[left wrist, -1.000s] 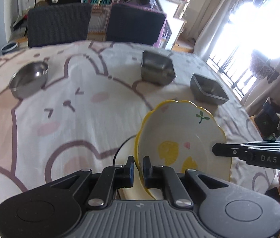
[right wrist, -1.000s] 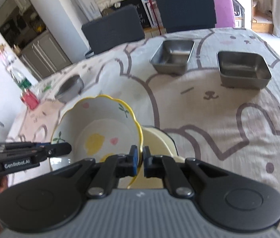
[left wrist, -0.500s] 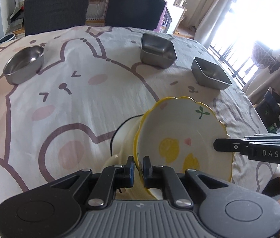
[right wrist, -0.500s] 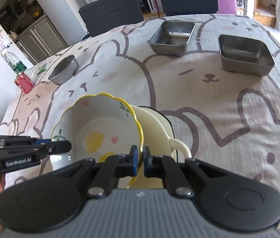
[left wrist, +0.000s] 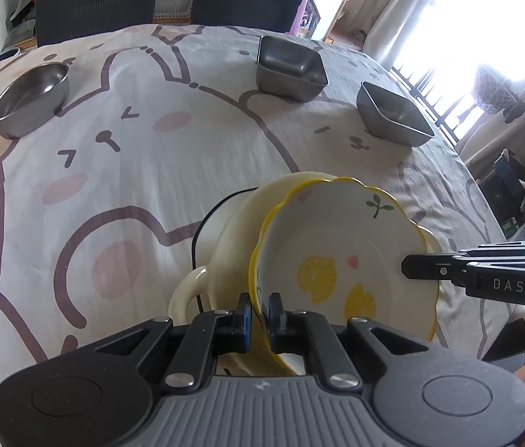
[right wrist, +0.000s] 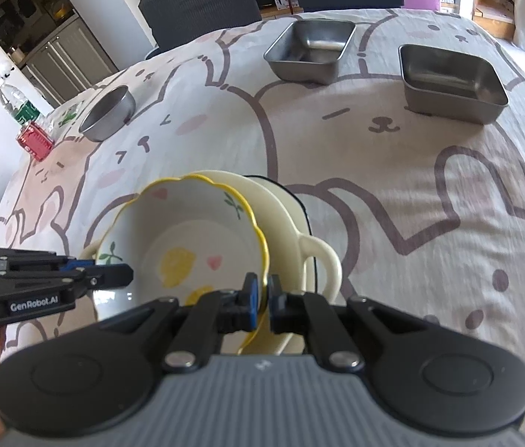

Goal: Organize plates and bowls
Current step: 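Lift the floral bowl with both grippers and lower it into the cream bowl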

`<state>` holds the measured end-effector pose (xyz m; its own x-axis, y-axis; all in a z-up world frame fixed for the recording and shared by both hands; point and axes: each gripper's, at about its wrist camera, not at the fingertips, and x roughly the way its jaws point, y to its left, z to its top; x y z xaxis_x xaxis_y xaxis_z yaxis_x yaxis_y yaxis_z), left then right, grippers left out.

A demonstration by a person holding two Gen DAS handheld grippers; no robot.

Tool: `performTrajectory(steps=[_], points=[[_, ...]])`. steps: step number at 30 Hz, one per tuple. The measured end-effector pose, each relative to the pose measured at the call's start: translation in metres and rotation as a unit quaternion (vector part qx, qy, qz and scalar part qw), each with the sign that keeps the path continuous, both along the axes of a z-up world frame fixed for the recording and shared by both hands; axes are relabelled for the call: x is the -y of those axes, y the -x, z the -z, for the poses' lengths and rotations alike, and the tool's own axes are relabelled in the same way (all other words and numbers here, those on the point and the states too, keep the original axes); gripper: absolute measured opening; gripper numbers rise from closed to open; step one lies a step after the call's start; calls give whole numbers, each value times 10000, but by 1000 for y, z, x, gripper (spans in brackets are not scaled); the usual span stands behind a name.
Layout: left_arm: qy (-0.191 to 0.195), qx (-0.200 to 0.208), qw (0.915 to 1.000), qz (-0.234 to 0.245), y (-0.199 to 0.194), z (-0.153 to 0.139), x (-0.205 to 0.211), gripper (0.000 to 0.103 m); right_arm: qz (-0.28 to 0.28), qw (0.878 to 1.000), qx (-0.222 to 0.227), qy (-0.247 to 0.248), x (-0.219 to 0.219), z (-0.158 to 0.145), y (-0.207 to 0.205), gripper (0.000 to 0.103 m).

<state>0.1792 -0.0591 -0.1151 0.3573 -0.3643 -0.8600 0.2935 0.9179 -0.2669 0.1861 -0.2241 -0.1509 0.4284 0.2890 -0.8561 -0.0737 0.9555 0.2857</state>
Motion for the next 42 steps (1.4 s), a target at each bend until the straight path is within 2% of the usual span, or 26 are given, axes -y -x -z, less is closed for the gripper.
performTrajectory(steps=[13,34,42], points=[[-47,-89,9999,2,-3,4,1,10,-33,9998,-143,111,-4,6,-4,7],[-12,-74,10000,-9,-2,1,-2,12,13,9999,-20,113,0,2,-5,7],[73,-85,9999,-54,-2,-3,-7,12,89,9995,111,-270,8,-6,-4,5]])
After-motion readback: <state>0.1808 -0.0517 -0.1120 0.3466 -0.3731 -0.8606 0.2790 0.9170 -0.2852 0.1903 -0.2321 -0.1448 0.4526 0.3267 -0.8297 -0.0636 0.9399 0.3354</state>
